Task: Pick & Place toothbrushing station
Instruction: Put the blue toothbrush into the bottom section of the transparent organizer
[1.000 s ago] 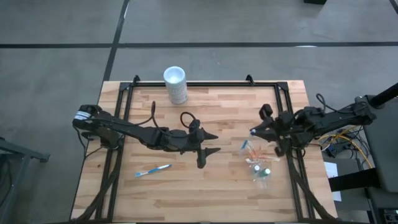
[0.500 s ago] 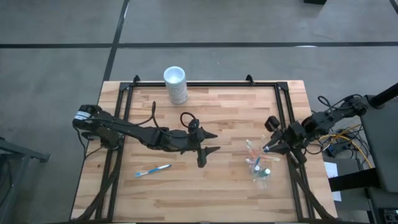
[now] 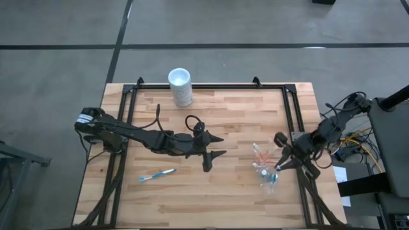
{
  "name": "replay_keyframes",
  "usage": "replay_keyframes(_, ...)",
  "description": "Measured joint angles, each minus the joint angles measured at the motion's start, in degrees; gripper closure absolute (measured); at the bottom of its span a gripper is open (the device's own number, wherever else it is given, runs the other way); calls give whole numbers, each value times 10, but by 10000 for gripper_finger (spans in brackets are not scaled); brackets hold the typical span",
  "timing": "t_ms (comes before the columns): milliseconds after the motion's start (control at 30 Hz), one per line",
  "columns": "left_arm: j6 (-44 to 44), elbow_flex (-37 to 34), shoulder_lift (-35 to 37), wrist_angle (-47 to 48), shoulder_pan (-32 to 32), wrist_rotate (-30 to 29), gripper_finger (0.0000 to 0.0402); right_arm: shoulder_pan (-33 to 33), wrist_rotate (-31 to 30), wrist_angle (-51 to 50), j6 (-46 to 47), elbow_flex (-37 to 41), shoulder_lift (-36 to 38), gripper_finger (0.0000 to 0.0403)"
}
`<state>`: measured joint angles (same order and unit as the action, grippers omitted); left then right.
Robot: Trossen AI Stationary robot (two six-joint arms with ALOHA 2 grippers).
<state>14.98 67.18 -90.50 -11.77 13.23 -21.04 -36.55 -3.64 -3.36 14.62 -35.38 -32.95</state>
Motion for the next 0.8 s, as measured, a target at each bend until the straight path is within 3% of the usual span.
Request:
replay_keyframes(433, 17, 0, 0, 1, 0, 1, 163, -22, -9, -57, 20, 13, 0, 374)
replay_keyframes(800, 20, 0, 0, 2, 0, 1, 163, -22, -10, 30, 38, 98, 3, 374)
